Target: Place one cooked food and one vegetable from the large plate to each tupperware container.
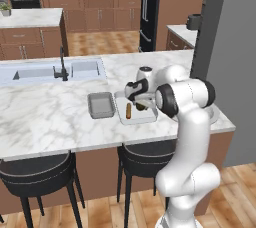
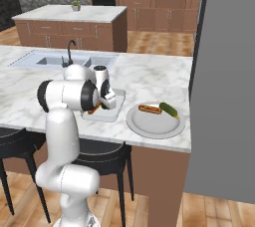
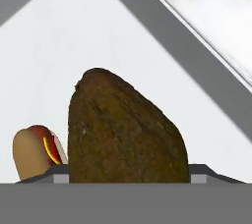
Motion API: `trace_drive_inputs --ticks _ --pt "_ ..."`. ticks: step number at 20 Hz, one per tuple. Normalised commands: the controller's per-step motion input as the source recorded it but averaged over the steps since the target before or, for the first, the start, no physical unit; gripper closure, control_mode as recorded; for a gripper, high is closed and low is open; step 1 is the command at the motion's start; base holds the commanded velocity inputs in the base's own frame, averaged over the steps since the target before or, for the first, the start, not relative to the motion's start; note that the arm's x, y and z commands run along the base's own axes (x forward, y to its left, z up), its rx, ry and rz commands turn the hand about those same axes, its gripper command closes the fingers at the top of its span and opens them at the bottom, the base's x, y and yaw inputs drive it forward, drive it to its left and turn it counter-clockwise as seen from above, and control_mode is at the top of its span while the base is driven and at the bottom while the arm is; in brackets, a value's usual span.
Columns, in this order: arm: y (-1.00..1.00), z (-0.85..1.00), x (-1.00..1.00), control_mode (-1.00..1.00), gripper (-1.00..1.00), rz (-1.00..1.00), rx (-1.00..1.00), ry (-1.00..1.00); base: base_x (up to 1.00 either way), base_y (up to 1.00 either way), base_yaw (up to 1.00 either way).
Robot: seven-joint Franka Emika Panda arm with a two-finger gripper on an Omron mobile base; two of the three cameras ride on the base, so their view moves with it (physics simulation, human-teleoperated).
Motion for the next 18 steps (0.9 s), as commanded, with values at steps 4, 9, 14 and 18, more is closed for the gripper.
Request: trace_drive_inputs --ticks 4,9,14,18 --pt "0.03 -0.4 0.15 -1.0 -1.0 0.0 -0.02 0.0 0.0 0.0 0.0" --pt "0.0 -0.15 0.12 -1.0 -1.0 0.0 0.0 0.0 0.0 0.0 0.0" --pt "0.0 0.2 -0.07 -1.0 -1.0 0.0 0.0 0.0 0.0 0.0 0.0" --pt "0.0 0.39 -0.23 -1.0 -1.0 0.0 0.0 0.0 0.0 0.0 0.0"
